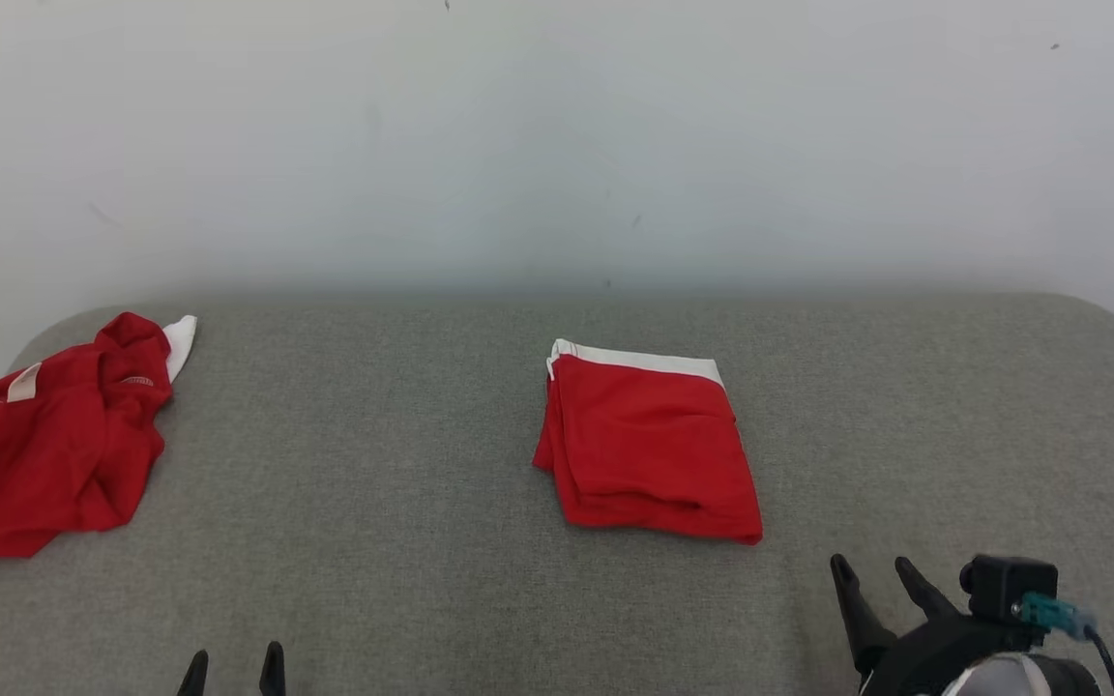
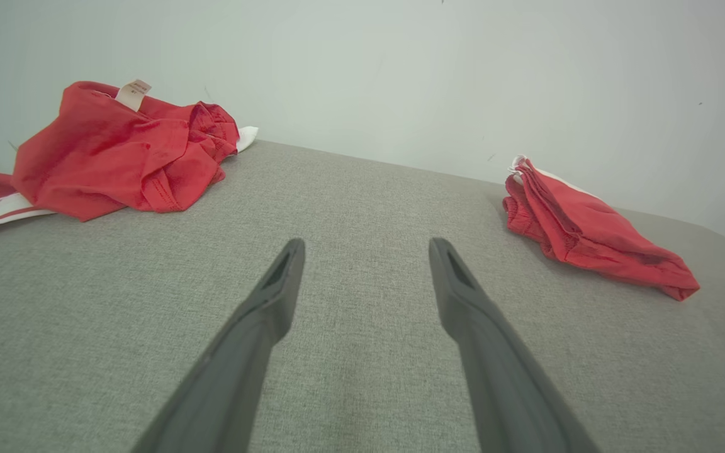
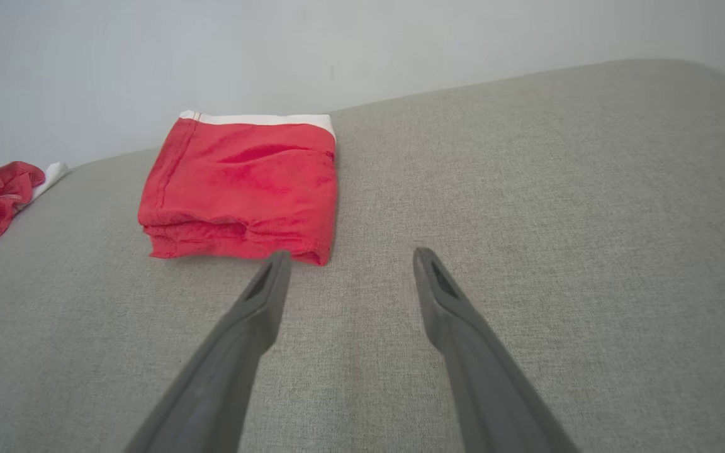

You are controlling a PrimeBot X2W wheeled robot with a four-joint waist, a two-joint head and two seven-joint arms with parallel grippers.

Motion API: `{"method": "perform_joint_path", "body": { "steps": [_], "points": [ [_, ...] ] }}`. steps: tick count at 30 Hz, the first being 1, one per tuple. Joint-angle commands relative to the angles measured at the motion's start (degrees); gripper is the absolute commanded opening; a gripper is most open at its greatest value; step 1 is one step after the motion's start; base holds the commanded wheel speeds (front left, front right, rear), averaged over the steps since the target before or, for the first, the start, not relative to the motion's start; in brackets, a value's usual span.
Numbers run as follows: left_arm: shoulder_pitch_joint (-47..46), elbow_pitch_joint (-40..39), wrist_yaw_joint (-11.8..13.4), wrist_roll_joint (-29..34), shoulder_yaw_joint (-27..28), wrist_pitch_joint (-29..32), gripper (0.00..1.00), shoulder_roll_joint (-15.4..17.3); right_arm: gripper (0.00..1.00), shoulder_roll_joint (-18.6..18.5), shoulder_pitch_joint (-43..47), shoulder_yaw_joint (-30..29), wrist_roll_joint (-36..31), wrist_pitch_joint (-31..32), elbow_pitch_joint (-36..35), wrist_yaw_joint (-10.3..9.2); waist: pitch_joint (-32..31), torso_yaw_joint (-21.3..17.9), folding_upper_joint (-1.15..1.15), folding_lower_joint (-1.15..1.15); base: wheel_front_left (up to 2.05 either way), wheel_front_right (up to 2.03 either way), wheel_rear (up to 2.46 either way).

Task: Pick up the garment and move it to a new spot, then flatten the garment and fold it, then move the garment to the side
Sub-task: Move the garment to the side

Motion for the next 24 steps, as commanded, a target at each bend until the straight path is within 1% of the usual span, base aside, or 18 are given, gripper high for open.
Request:
{"method": "perform_joint_path", "body": {
  "steps": [1, 3, 8, 10, 12, 15, 17, 19, 20, 24],
  "points": [
    [-0.3, -0.2, 0.0, 0.5, 0.0, 0.0, 1.0, -0.2, 1.0, 0.1, -1.9, -0.5, 0.5, 3.1, 0.4, -0.08, 0.3, 0.6, 0.0, 0.0, 0.0, 0.0, 0.0],
    [-0.2, -0.4, 0.0, 0.3, 0.0, 0.1, 1.0, 0.0, 1.0, 0.2, -4.8, -2.5, 0.5, 8.8, 0.9, -0.08, 0.6, 1.2, 0.0, 0.0, 0.0, 0.0, 0.0],
    [-0.6, -1.3, -0.2, 0.2, -0.4, 0.4, 1.0, 0.6, 1.0, 0.4, -14.2, -7.8, -2.6, 22.8, 2.8, -0.09, 2.1, 3.4, 0.0, 0.0, 0.0, 0.0, 0.0],
    [-1.0, -1.6, -0.4, 0.3, -0.9, 0.6, 1.0, 0.8, 1.0, 0.5, -18.3, -9.7, -4.5, 27.0, 4.5, -0.09, 3.1, 4.6, 0.0, 0.0, 0.0, 0.0, 0.0],
    [-1.9, -1.9, -0.4, 0.5, -1.4, 0.7, 1.0, 0.8, 1.0, 0.5, -22.4, -11.4, -6.1, 30.0, 6.8, -0.09, 4.6, 5.9, 0.0, 0.0, 0.0, 0.0, 0.0],
    [-3.3, -2.2, -0.7, 0.9, -2.4, 0.6, 1.0, 0.5, 1.0, 0.5, -27.7, -13.7, -8.5, 32.7, 10.9, -0.09, 7.3, 8.1, 0.0, 0.0, 0.0, 0.0, 0.0],
    [-4.1, -2.3, -0.9, 1.0, -3.0, 0.5, 1.0, 0.2, 1.0, 0.5, -30.8, -15.4, -10.5, 33.3, 14.0, -0.09, 9.0, 9.5, 0.0, 0.0, 0.0, 0.0, 0.0],
    [-5.3, -2.2, -1.0, 1.1, -3.6, 0.4, 1.0, -0.1, 1.0, 0.5, -33.1, -17.3, -12.7, 33.4, 17.0, -0.09, 10.7, 11.1, 0.0, 0.0, 0.0, 0.0, 0.0],
    [-5.3, -2.2, -1.0, 1.1, -3.6, 0.4, 1.0, -0.1, 1.0, 0.5, -33.1, -17.3, -12.7, 33.4, 17.0, -0.09, 10.7, 11.1, 0.0, 0.0, 0.0, 0.0, 0.0],
    [-6.9, -1.5, -1.4, 1.0, -4.3, 0.2, 1.0, -0.3, 1.0, 0.6, -36.7, -19.1, -17.5, 32.5, 21.7, -0.09, 13.1, 13.6, 0.0, 0.0, 0.0, 0.0, 0.0]
  ]
}}
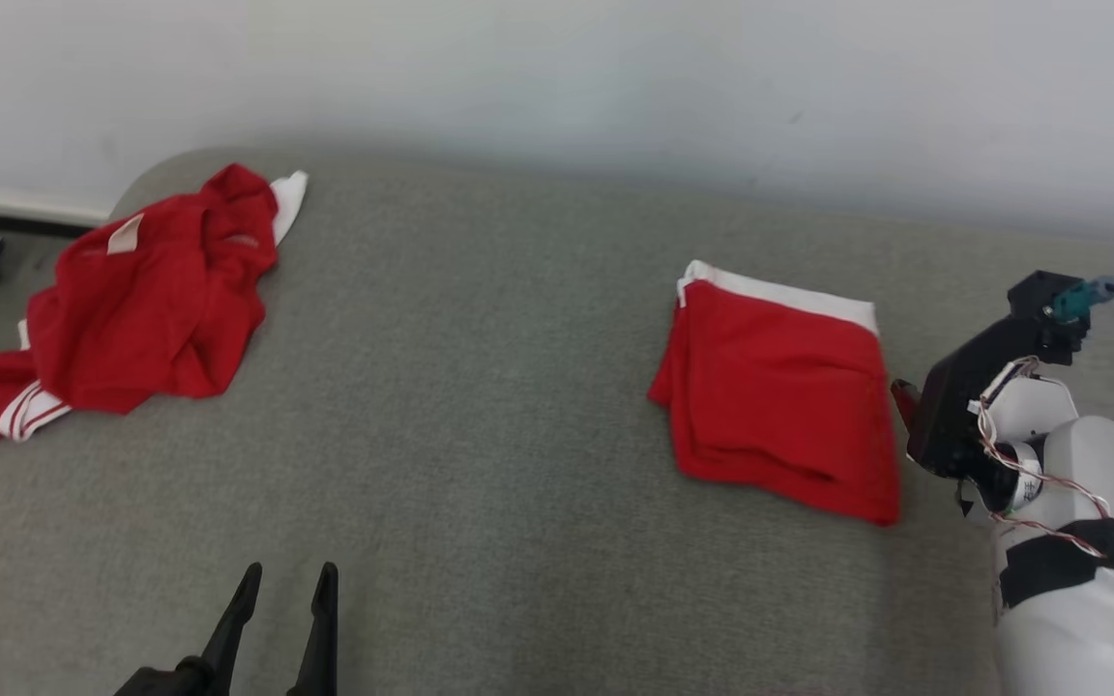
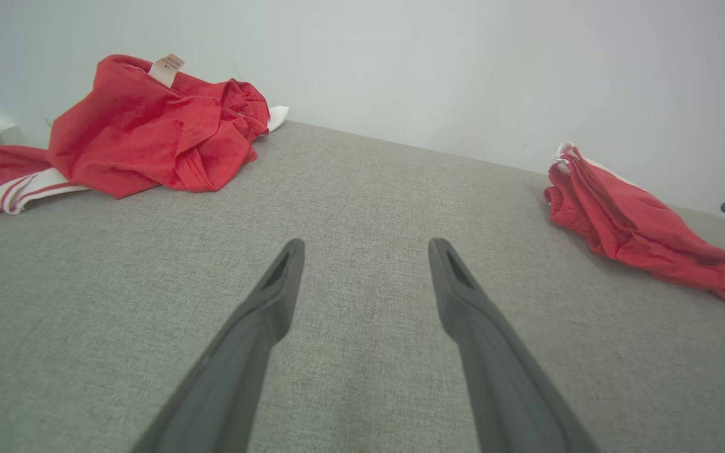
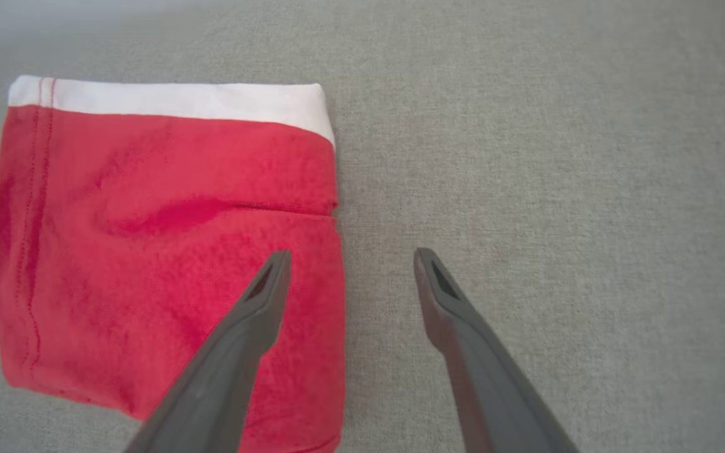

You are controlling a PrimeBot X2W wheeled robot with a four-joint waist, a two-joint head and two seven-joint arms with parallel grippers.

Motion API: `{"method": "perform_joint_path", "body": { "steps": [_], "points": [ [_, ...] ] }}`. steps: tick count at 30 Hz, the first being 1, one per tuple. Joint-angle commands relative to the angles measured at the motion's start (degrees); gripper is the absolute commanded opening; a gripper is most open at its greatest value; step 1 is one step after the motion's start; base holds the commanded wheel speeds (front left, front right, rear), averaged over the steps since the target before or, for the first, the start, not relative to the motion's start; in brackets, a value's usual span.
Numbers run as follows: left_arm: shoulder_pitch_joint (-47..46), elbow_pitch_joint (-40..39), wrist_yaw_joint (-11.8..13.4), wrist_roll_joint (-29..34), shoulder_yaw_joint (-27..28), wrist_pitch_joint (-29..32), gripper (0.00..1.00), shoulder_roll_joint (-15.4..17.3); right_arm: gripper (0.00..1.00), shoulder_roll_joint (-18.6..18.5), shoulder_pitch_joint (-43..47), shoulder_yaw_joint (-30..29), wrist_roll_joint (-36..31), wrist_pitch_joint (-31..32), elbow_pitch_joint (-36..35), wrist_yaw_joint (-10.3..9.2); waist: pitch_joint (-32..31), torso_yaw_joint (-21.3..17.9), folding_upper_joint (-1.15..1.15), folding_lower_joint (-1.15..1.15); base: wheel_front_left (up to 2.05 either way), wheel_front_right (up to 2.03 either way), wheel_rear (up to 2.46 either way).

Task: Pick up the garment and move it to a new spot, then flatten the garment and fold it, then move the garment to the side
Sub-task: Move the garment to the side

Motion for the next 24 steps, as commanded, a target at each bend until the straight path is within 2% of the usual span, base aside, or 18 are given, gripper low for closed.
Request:
{"method": "perform_joint_path", "body": {
  "steps": [1, 9, 15, 16, 17, 18, 24],
  "points": [
    [-0.7, 0.2, 0.0, 0.4, -0.1, -0.4, 1.0, -0.3, 1.0, 0.1, -0.8, -0.3, -0.6, -0.4, 0.6, -0.09, 3.9, 4.0, -0.01, -0.01, 0.0, 0.0, 0.0],
    [-2.7, 1.9, -0.5, -0.1, -0.8, -0.6, 1.0, -0.5, 1.0, 0.0, -3.0, -5.0, -5.6, -1.3, 7.6, -0.09, 5.3, 6.3, -0.01, -0.01, 0.0, 0.0, 0.0],
    [-3.2, 2.9, -1.0, -0.3, -0.8, -0.7, 1.0, -0.2, 1.0, 0.2, -3.6, -6.5, -5.9, -2.3, 12.4, -0.09, 5.1, 6.1, -0.01, -0.01, 0.0, 0.0, 0.0],
    [-3.4, 3.0, -1.0, -0.3, -0.8, -0.7, 1.0, -0.1, 0.49, 0.3, -3.8, -6.5, -5.5, -2.5, 13.3, -0.09, 5.1, 5.9, -0.01, -0.01, 0.0, 0.0, 0.0],
    [-3.6, 3.1, -1.1, -0.3, -0.8, -0.7, 1.0, 0.0, 0.37, 0.3, -3.8, -6.4, -5.5, -2.9, 13.9, -0.09, 5.1, 5.7, -0.01, -0.01, 0.0, 0.0, 0.0],
    [-3.7, 3.1, -1.1, -0.3, -0.8, -0.7, 1.0, 0.1, 0.0, 0.3, -4.2, -6.2, -5.3, -3.4, 14.6, -0.09, 5.2, 5.4, -0.01, -0.01, 0.0, 0.0, 0.0],
    [-3.8, 2.6, -1.1, -0.3, 0.1, -0.7, 1.0, 0.6, 0.0, 0.1, -5.2, -3.6, -3.9, -6.3, 16.0, -0.11, 5.3, 2.1, -0.01, -0.01, 0.0, 0.0, 0.0]
  ]
}}
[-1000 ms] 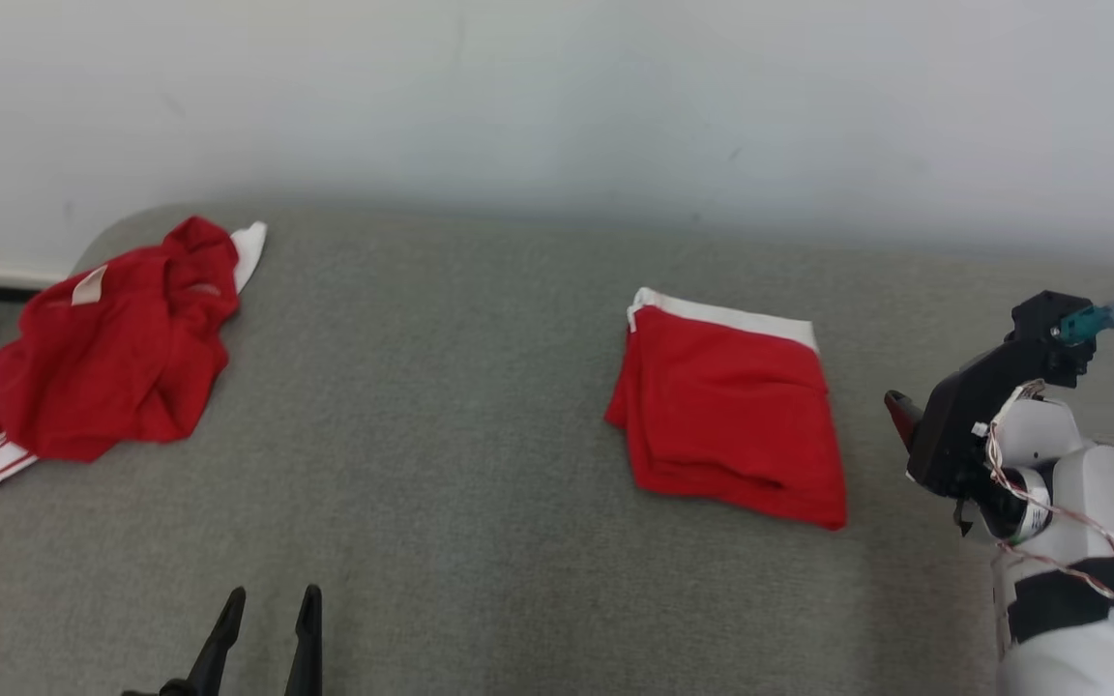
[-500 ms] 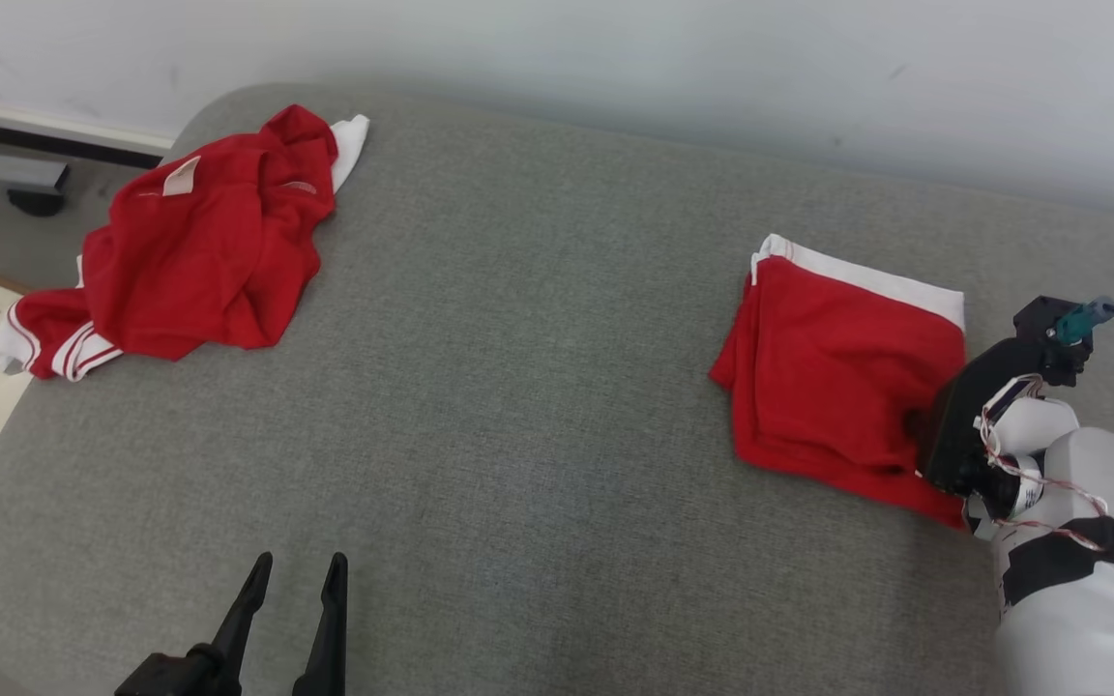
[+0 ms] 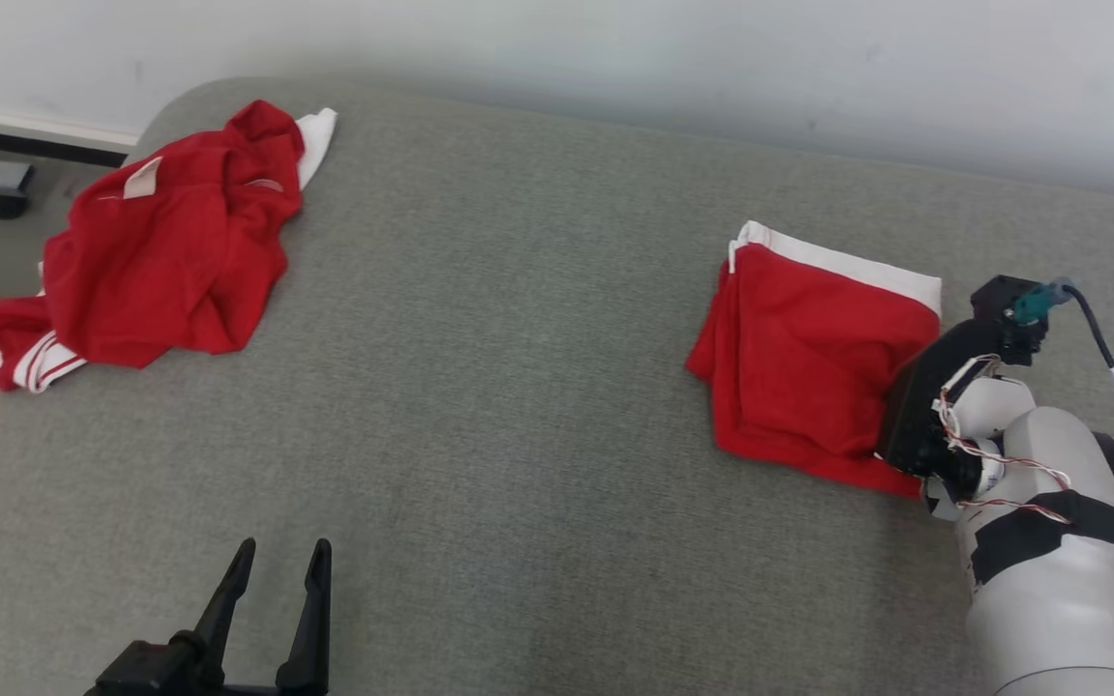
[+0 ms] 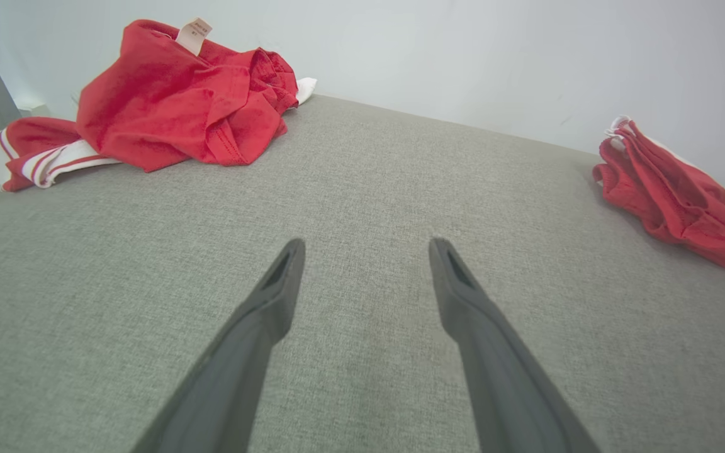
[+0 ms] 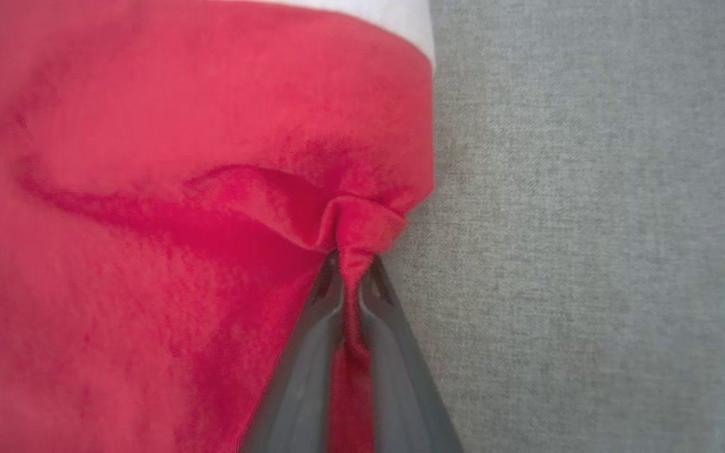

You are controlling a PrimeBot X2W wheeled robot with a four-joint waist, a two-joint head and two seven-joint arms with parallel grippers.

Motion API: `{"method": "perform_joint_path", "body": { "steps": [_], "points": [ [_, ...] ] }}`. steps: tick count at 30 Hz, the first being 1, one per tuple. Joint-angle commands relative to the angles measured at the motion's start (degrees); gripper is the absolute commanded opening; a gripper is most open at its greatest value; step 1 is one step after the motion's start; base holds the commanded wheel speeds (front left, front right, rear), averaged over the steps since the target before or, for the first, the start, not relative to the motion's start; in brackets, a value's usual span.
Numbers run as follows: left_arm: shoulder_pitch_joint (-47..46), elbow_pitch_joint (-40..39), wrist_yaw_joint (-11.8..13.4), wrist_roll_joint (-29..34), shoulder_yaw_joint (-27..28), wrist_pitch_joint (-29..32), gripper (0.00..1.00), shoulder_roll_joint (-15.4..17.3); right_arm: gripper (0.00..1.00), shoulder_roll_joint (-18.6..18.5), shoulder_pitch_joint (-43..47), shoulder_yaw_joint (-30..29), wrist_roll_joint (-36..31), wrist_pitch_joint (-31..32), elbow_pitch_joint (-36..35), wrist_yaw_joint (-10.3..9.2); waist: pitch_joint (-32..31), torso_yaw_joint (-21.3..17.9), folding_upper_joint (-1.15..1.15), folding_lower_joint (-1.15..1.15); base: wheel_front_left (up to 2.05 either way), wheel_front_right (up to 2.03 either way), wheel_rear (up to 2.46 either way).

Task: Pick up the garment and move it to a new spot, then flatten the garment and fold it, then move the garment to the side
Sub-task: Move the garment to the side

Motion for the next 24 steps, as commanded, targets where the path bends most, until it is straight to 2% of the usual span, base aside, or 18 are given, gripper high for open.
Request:
{"method": "perform_joint_path", "body": {
  "steps": [1, 7, 9, 17, 18, 24],
  "points": [
    [-0.4, -0.4, 0.0, -0.1, 0.2, -0.2, 1.0, 0.2, 0.0, -0.2, 1.4, 0.7, 0.4, 0.1, 0.4, -0.13, 0.0, -2.3, 0.0, 0.0, 0.0, 0.0, 0.0],
    [-0.4, -1.0, -0.1, 0.1, 1.1, -0.2, 1.0, 0.8, 0.0, -4.7, 4.0, 7.3, 1.1, 0.7, -3.4, -0.14, -0.2, -7.0, 0.0, 0.0, 0.0, 0.0, 0.0],
    [-0.1, -1.3, -0.1, 0.3, 1.3, -0.2, 1.0, 0.9, 0.0, -7.3, 5.3, 9.7, 1.5, 1.3, -6.0, -0.13, -0.1, -8.5, 0.0, 0.0, 0.0, 0.0, 0.0],
    [-1.5, -2.7, -0.3, 0.5, 1.0, -0.2, 1.0, 1.2, 0.0, -20.8, 12.4, 16.2, 1.5, 4.0, -15.9, -0.13, 2.5, -12.0, 0.0, 0.0, 0.0, 0.0, 0.0],
    [-1.5, -2.7, -0.3, 0.5, 1.0, -0.2, 1.0, 1.2, 0.0, -20.8, 12.4, 16.2, 1.5, 4.0, -15.9, -0.13, 2.5, -12.0, 0.0, 0.0, 0.0, 0.0, 0.0],
    [-2.8, -3.4, -0.4, -0.1, 0.4, -0.2, 1.0, 2.1, 0.0, -31.2, 15.9, 17.8, -0.6, 0.2, -19.6, -0.13, 5.0, -12.1, 0.0, 0.0, 0.0, 0.0, 0.0]
  ]
}}
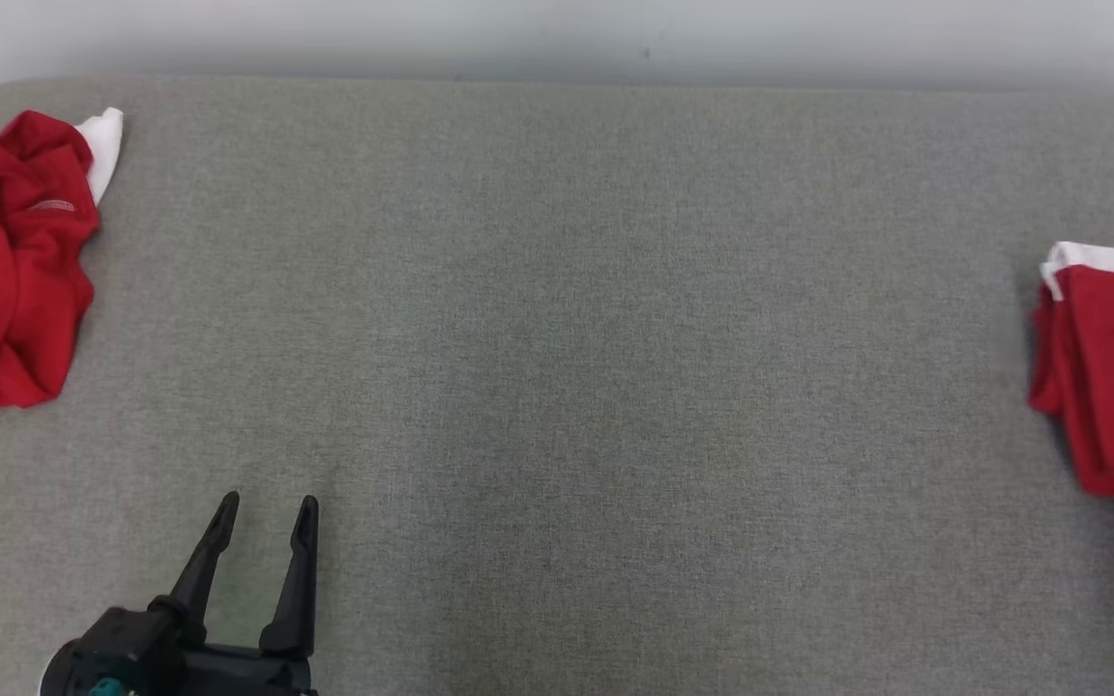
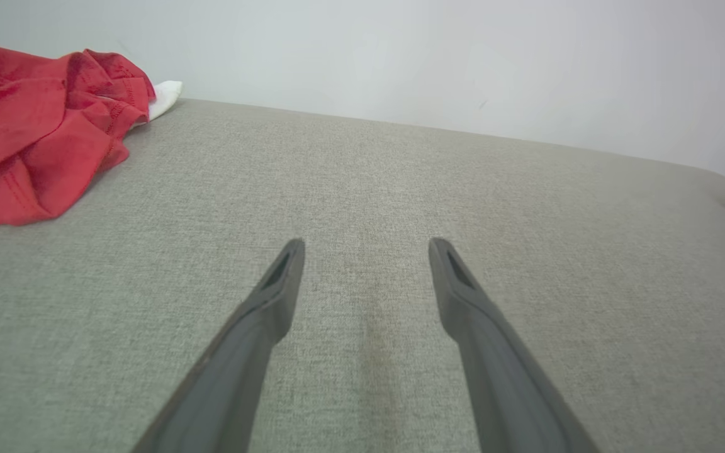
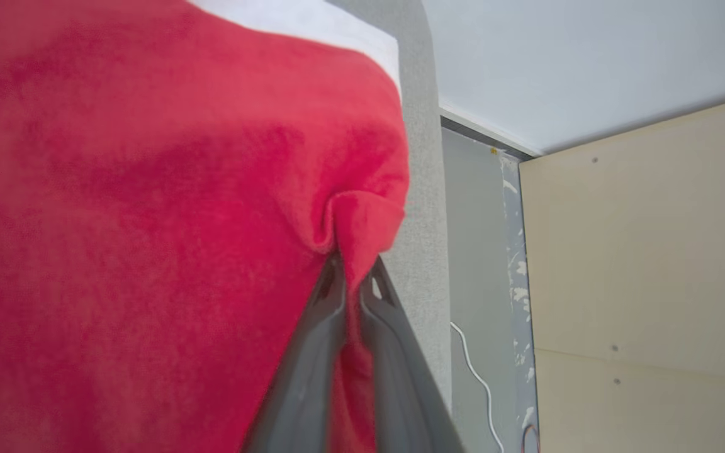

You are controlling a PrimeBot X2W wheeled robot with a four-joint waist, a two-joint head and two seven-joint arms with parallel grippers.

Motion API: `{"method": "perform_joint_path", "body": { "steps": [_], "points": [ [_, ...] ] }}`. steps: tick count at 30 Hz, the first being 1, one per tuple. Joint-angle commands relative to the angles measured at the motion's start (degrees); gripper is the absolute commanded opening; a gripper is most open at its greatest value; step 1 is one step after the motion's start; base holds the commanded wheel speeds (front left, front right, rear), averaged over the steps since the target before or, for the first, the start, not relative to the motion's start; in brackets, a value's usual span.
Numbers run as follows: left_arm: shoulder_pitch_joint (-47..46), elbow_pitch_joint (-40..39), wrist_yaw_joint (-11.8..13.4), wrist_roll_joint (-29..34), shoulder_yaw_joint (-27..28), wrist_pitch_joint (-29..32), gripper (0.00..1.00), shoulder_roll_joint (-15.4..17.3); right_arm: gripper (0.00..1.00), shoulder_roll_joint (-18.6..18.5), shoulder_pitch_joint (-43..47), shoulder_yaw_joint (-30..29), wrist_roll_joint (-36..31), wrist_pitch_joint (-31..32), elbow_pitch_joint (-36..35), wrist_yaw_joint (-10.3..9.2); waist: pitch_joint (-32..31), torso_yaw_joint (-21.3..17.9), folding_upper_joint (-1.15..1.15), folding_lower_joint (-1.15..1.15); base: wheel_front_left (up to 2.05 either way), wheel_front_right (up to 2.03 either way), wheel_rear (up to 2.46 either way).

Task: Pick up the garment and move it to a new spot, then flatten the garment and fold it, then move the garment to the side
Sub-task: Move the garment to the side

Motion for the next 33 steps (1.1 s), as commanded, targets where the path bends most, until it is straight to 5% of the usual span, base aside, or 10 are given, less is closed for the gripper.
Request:
{"method": "perform_joint_path", "body": {
  "steps": [1, 9, 20, 21, 22, 23, 24, 33],
  "points": [
    [-0.6, -0.2, -0.3, -0.5, 0.0, -0.2, 1.0, 0.3, 0.0, -1.1, 1.0, 0.2, -0.5, -1.0, -0.2, -0.13, 1.0, -0.1, -0.01, 0.0, 0.0, 0.0, 0.0],
    [-0.5, -0.2, -0.3, -0.5, -0.4, -0.2, 1.0, 0.4, 0.0, -2.5, 2.5, -1.1, -1.8, -6.4, -2.4, -0.13, 1.4, -1.0, -0.01, 0.0, 0.0, 0.0, 0.0],
    [-1.3, 0.1, -0.3, -0.9, -1.3, -0.2, 1.0, 0.4, 0.0, 0.1, 4.2, -3.7, -7.1, -6.9, -7.1, -0.13, 1.1, -1.8, -0.01, 0.0, 0.0, 0.0, 0.0],
    [-1.3, 0.2, -0.3, -1.0, -1.4, -0.2, 1.0, 0.4, 0.13, 0.5, 4.5, -3.5, -7.1, -7.1, -7.5, -0.13, 1.0, -1.9, -0.01, 0.0, 0.0, 0.0, 0.0],
    [-1.3, 0.3, -0.3, -1.0, -1.4, -0.2, 1.0, 0.4, 0.44, 0.9, 4.9, -3.3, -7.0, -7.2, -7.7, -0.13, 0.9, -1.9, -0.01, 0.0, 0.0, 0.0, 0.0],
    [-1.3, 0.3, -0.3, -0.9, -1.4, -0.2, 1.0, 0.5, 0.87, 1.1, 5.0, -3.4, -6.9, -7.3, -8.2, -0.13, 0.9, -2.0, -0.01, 0.0, 0.0, 0.0, 0.0],
    [-1.3, 0.3, -0.3, -0.9, -1.5, -0.2, 1.0, 0.5, 1.0, 1.1, 5.0, -3.5, -7.1, -7.4, -8.6, -0.13, 0.8, -2.1, -0.01, 0.0, 0.0, 0.0, 0.0],
    [-0.4, 0.5, 0.0, -1.1, -1.6, -0.2, 1.0, 0.0, 1.0, 3.9, 7.3, -5.4, -6.5, -5.9, -12.9, -0.13, -2.0, -1.9, -0.01, 0.0, 0.0, 0.0, 0.0]
  ]
}}
